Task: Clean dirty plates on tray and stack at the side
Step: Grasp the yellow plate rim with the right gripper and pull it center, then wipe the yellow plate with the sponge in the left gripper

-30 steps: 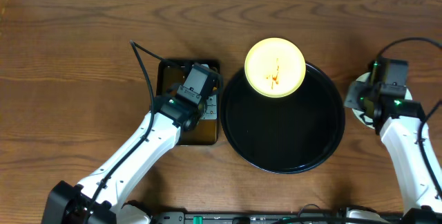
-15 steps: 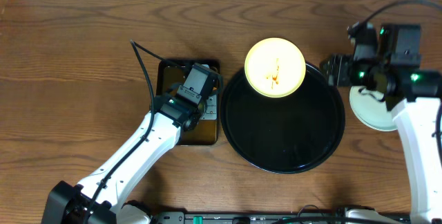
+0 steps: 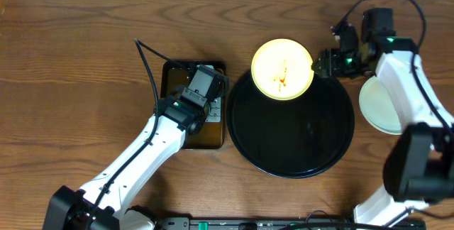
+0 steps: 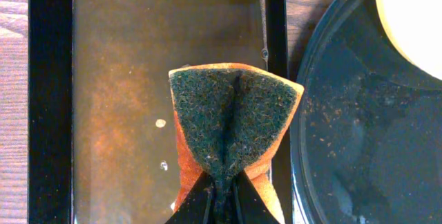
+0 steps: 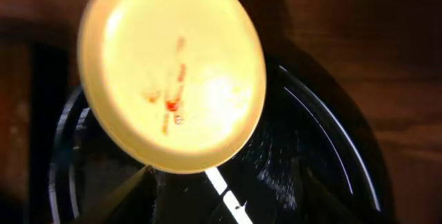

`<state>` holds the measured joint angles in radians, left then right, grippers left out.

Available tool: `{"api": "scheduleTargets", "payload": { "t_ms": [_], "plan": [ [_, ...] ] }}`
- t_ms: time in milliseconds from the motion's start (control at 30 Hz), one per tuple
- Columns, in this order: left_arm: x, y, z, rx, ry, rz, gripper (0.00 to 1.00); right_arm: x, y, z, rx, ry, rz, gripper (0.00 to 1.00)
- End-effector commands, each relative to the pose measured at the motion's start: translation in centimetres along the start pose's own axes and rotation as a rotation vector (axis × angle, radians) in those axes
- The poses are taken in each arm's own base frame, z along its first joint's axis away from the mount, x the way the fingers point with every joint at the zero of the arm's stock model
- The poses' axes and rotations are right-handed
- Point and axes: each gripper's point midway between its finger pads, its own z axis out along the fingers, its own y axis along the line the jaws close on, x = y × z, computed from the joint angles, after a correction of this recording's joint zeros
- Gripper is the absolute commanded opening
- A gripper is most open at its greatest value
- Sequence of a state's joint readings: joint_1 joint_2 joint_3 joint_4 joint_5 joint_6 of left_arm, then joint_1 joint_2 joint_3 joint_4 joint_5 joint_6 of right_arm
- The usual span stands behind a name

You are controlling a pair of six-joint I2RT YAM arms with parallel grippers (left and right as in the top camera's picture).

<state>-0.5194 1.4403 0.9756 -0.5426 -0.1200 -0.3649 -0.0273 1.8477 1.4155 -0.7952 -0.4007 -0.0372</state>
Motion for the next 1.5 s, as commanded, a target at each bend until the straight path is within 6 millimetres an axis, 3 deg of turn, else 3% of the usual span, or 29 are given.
{"api": "scheduleTargets", "payload": {
  "t_ms": [0, 267, 400, 533, 633, 833, 1067, 1233, 1467],
  "plan": [
    [-0.2, 0.6, 0.0, -0.026, -0.012, 0.010, 0.08, 0.3, -0.6, 3.4, -0.030, 0.043, -0.004, 0.56],
    [-0.2, 0.6, 0.0, -0.026, -0.012, 0.010, 0.08, 0.9, -2.2, 7.5, -0.041, 0.079, 0.026, 0.40],
    [-0.2, 0.6, 0.0, -0.026, -0.012, 0.009, 0.08, 0.9, -2.4, 8.4, -0.048, 0.075, 0.024, 0.24],
    [-0.2, 0.6, 0.0, -0.026, -0.012, 0.010, 0.08, 1.0, -2.0, 8.9, -0.078, 0.079, 0.025, 0.17],
    [-0.2, 0.6, 0.0, -0.026, -0.012, 0.010, 0.08, 1.4, -1.9, 9.0, -0.085, 0.094, 0.027, 0.06],
    [-0.2, 0.6, 0.0, -0.026, -0.012, 0.010, 0.08, 3.1, -0.8, 9.0, -0.118, 0.161, 0.010, 0.01],
    [-0.3, 0.3, 0.0, -0.013, -0.015, 0.008, 0.08, 7.1, -0.1, 7.7, -0.128, 0.328, 0.085, 0.01],
    [-1.5, -2.9, -0.3, 0.155, -0.048, -0.002, 0.08, 9.5, 1.5, 6.6, -0.127, 0.438, 0.106, 0.01],
    [-3.3, -7.9, -1.5, 0.349, -0.131, 0.013, 0.08, 11.1, 2.8, 7.3, -0.046, 0.502, 0.077, 0.01]
  ]
}}
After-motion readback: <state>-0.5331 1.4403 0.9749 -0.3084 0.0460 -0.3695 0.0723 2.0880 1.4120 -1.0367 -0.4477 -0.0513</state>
